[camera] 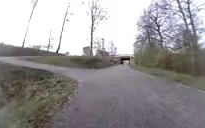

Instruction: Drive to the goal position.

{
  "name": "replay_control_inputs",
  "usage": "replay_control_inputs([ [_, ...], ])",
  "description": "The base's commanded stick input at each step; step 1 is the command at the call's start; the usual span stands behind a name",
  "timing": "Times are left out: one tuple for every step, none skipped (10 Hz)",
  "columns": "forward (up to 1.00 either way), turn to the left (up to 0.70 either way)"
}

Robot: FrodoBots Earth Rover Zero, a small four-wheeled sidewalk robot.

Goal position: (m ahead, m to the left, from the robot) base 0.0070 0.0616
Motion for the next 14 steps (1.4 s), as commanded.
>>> replay_control_inputs([
  [0.7,0.0],
  [0.7,0.0],
  [0.7,0.0],
  [0.7,0.0],
  [0.7,0.0],
  [0.7,0.0],
  [0.7,0.0],
  [0.7,0.0],
  [0.7,0.0],
  [0.7,0.0],
  [0.7,0.0],
  [0.7,0.0],
  [0.7,0.0],
  [0.7,0.0],
])
